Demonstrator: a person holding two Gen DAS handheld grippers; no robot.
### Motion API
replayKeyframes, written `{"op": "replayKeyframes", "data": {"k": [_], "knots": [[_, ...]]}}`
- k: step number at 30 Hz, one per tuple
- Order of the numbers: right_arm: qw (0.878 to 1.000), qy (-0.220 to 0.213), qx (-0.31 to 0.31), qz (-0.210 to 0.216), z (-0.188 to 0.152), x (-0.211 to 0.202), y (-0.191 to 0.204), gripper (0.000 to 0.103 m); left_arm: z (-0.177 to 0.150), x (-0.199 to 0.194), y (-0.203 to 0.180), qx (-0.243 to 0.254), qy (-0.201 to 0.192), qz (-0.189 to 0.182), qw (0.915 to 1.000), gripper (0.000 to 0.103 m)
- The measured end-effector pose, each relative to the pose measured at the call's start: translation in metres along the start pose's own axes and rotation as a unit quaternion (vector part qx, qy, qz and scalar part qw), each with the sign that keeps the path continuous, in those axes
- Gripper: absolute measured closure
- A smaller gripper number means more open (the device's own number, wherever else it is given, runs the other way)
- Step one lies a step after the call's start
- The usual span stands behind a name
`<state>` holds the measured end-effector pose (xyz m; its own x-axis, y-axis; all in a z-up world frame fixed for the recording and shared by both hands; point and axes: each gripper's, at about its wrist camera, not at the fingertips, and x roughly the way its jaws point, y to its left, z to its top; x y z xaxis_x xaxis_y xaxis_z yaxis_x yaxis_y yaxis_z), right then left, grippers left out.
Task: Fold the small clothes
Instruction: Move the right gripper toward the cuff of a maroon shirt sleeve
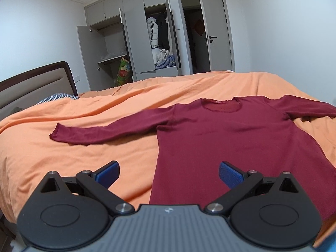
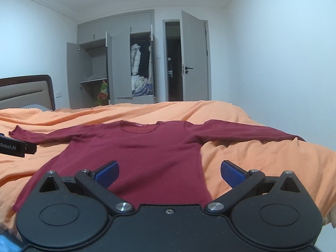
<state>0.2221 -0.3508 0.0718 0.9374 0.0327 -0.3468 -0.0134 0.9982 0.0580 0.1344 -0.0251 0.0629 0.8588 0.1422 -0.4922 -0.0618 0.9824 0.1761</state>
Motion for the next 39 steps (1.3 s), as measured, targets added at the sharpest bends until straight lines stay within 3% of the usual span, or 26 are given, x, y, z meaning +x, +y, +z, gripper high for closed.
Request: {"op": "replayKeyframes", "data": {"k": [11,25,32,36,39], "knots": [[0.999,0.022,0.020,-0.039,0.020,0.071,-0.031,0.000,0.053,0.079,-0.018,0.001,0.029,0.009,0.9995,0.000],[0.990,0.059,0.062,-0.113,0.035,0.144,-0.100,0.000,0.096,0.194,-0.088,0.026,0.057,-0.028,0.9976,0.000],[0.980,0.067,0.107,-0.156,0.040,0.184,-0.154,0.000,0.087,0.248,-0.129,0.023,0.064,-0.053,0.9962,0.000],[0.971,0.059,0.137,-0.188,0.046,0.205,-0.191,0.000,0.072,0.267,-0.134,-0.001,0.095,-0.066,0.9933,0.000],[0.962,0.077,0.146,-0.218,0.051,0.220,-0.218,0.000,0.059,0.270,-0.134,-0.008,0.092,-0.061,0.9939,0.000]]}}
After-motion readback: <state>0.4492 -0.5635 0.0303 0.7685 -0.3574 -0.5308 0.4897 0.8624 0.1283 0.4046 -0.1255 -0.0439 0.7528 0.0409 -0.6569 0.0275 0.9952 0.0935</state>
